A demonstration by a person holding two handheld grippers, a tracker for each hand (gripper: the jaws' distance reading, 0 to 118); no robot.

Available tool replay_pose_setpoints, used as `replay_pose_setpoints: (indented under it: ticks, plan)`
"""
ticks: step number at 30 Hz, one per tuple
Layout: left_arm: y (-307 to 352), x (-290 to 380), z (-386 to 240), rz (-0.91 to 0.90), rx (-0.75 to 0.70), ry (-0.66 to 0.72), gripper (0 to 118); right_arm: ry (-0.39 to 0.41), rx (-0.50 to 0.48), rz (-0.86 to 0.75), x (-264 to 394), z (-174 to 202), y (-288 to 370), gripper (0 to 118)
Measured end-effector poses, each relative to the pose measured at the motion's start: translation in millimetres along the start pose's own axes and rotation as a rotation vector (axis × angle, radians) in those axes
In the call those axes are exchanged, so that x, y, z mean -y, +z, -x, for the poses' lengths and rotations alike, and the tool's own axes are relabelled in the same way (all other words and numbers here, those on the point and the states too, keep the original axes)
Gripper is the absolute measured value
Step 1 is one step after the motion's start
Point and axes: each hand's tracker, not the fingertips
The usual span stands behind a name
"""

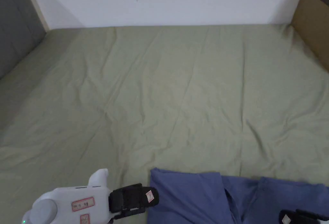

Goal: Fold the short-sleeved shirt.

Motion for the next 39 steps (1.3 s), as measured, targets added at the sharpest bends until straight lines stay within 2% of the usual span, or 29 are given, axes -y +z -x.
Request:
replay_pose_setpoints:
  ticks: [4, 5, 6, 7, 8, 9, 10, 11, 12, 13, 16, 20, 23, 26, 30, 34, 35, 37, 39]
  plan:
    - [-42, 0, 30, 0.084, 0.079, 0.155, 115, 0.016, -0.016, 0.010, -4, 15, -5, 2]
    - [-51, 0, 31, 0.070, 0.161, 0.156, 114, 0.026, -0.016, 0.014, -5, 18, -5, 2]
    - [-57, 0, 32, 0.046, 0.251, 0.144, 98, 0.041, -0.011, 0.017, -5, 20, -6, 2]
    - [-66, -4, 34, 0.075, 0.294, 0.163, 63, 0.050, -0.006, 0.020, -6, 22, -7, 2]
    - [-74, -3, 42, 0.132, 0.325, 0.216, 10, 0.056, -0.001, 0.028, -7, 23, -9, 2]
    - [-85, -6, 45, 0.186, 0.237, 0.245, 8, 0.062, 0.002, 0.037, -7, 24, -11, 2]
    - [-98, -6, 44, 0.222, 0.115, 0.212, 8, 0.063, 0.007, 0.041, -8, 24, -13, 2]
    - [-98, -3, 43, 0.214, 0.111, 0.154, 8, 0.063, 0.011, 0.042, -7, 25, -15, 2]
    - [-88, -1, 30, 0.191, 0.228, 0.160, 8, 0.061, 0.012, 0.043, -7, 25, -15, 2]
    - [-78, -3, 26, 0.190, 0.228, 0.208, 8, 0.055, 0.013, 0.041, -7, 26, -15, 2]
    - [-42, -16, 30, 0.163, 0.199, 0.102, 8, 0.039, -0.004, 0.048, -8, 24, -17, 2]
    - [22, -31, 59, 0.110, 0.055, 0.086, 8, 0.042, 0.002, 0.041, -8, 23, -17, 2]
    - [82, -42, 85, 0.047, -0.129, 0.130, 8, 0.031, -0.018, 0.032, -5, 19, -14, 2]
    - [122, -46, 81, -0.019, -0.259, 0.130, 8, 0.027, -0.018, 0.027, -1, 15, -14, 2]
    - [125, -43, 5, -0.035, -0.329, 0.007, 8, -0.003, -0.027, 0.024, 4, 7, -13, 2]
    - [98, -50, -75, -0.017, -0.483, -0.109, 8, -0.034, -0.035, 0.005, 7, -1, -7, 2]
    - [88, -48, -97, -0.026, -0.483, -0.158, 8, -0.036, -0.036, 0.001, 7, -3, -5, 2]
    - [64, -37, -136, -0.035, -0.390, -0.197, 8, -0.041, -0.038, -0.014, 8, -8, 1, 2]
    - [25, -27, -172, 0.029, -0.342, -0.316, 8, -0.052, -0.036, -0.031, 9, -15, 5, 2]
